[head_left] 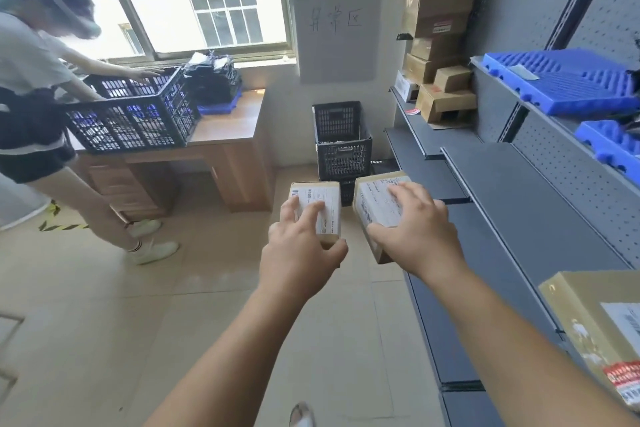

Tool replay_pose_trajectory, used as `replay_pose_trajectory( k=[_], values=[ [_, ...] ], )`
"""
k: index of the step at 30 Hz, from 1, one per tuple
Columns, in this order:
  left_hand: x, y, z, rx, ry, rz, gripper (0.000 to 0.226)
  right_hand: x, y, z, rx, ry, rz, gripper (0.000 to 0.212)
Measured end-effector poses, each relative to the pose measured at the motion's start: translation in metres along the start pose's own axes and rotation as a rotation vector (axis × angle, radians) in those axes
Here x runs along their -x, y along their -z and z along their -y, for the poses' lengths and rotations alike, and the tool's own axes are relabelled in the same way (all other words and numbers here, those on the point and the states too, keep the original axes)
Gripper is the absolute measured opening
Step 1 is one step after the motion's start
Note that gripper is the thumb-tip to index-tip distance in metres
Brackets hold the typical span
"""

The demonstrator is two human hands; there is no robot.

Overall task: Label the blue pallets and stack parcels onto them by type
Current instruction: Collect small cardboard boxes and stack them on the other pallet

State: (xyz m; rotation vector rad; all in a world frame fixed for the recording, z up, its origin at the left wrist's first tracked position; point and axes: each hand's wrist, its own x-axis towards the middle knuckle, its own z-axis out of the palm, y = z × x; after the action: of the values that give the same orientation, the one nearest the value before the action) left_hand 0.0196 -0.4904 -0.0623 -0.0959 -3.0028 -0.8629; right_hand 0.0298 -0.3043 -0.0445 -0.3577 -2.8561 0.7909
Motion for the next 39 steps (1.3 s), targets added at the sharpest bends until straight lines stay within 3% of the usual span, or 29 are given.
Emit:
replay_pose_trajectory(
  k=[17,26,39],
  values=[
    [-0.298,0.004,0.012,0.033,-0.167,0.079,0.068,-0.248,-0.054,0.049,0.030,-0.161,-0.070,0.078],
    [-0.417,-0.023,-0.036,0.035,-0.219,0.076,0.062,-0.369,-0.046,0.025,0.035,-0.187,-0.106,0.086],
    [-0.553,-0.055,-0.132,0.025,-0.269,0.023,0.063,-0.517,0.014,-0.024,0.009,-0.156,-0.195,0.081]
  ],
)
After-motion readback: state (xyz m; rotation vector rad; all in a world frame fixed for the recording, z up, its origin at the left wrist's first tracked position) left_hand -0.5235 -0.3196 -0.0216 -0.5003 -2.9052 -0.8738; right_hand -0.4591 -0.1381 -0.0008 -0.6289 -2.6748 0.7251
